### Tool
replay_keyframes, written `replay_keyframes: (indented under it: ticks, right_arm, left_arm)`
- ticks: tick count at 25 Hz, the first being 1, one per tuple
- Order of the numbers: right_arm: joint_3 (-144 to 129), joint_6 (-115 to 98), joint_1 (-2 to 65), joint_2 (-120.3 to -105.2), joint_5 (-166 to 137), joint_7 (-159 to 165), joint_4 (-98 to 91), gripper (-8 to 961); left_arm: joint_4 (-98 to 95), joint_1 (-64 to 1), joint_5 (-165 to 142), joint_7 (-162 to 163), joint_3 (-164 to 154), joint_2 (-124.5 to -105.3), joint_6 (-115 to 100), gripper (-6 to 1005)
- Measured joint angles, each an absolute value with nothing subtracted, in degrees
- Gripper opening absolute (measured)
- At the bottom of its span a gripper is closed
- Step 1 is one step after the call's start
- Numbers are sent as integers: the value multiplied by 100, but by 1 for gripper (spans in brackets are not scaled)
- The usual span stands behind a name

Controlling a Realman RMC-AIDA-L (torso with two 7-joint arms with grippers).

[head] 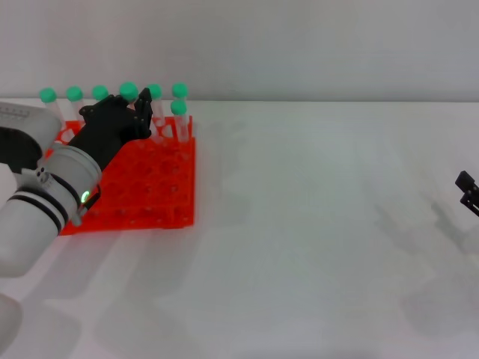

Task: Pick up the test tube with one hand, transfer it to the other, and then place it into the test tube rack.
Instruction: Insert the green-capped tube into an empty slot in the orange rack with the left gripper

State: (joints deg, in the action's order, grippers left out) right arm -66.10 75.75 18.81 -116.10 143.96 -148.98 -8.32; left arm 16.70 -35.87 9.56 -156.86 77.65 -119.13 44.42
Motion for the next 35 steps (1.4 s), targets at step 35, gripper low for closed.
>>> replay_keyframes:
  ticks: [35]
  right_arm:
    - [-6659,7680,1872,-11620,14405,-14854,-667,833]
  left_arm:
    - [1631,-3703,821,-15785,7759,-11954,3765,424]
